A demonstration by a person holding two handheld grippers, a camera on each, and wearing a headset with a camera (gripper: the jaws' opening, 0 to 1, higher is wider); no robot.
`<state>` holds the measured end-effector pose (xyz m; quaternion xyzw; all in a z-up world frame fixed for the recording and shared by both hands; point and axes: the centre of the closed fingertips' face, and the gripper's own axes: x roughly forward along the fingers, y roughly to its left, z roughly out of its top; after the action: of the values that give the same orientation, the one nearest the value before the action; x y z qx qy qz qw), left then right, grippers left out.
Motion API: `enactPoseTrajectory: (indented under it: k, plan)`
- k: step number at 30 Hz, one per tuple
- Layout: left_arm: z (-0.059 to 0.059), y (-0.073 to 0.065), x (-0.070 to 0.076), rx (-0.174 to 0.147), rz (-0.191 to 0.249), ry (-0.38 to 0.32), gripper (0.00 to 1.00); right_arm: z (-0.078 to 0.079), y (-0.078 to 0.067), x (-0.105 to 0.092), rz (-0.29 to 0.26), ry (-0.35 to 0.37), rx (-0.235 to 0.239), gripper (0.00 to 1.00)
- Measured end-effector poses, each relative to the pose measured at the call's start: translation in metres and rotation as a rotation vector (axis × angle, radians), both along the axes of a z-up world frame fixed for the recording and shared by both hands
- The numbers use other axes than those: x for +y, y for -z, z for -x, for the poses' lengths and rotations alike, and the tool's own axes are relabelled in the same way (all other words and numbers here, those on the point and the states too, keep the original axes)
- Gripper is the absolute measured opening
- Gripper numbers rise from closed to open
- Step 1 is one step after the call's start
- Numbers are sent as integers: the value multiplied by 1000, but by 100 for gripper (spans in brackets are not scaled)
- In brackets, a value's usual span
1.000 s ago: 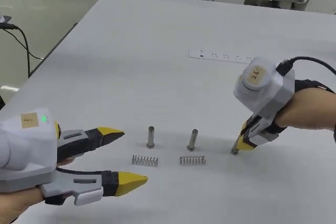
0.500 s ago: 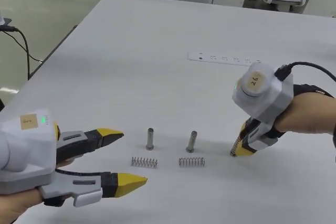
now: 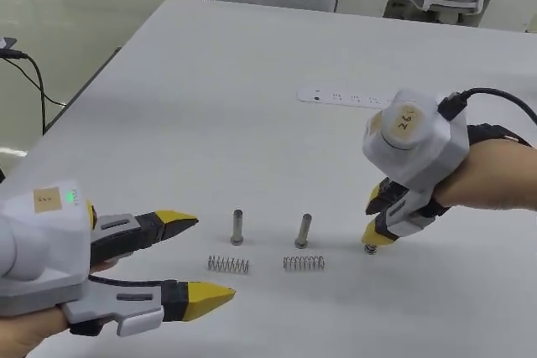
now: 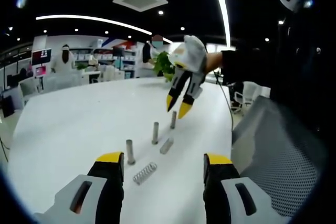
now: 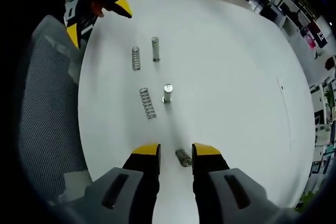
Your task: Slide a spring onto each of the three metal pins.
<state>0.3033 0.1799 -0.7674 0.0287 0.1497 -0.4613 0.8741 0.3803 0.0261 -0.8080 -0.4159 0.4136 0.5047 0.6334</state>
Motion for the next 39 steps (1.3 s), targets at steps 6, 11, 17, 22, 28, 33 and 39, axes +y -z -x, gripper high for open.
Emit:
enactPoseTrajectory:
  k: [6, 11, 17, 22, 28, 33, 39]
  plan:
    - [1, -2, 0, -5, -3, 0, 56, 9, 4, 17, -23, -47, 14, 20]
    - [2, -2, 0, -5, -3, -1, 56, 17, 13, 27, -14, -82, 34, 19]
    - [3, -1, -1, -3, -4, 0, 55, 23, 23, 41, -14, -129, 50, 16]
    - [2, -1, 0, -1, -5, -2, 55, 26, 35, 47, -1, -156, 64, 14]
    - [2, 0, 0, 3, -3, -3, 54, 27, 47, 48, 18, -178, 74, 12]
    - [3, 1, -2, 6, -3, 2, 53, 27, 53, 49, 30, -187, 70, 11]
    - [3, 1, -2, 6, -3, 5, 53, 25, 58, 48, 43, -187, 67, 10]
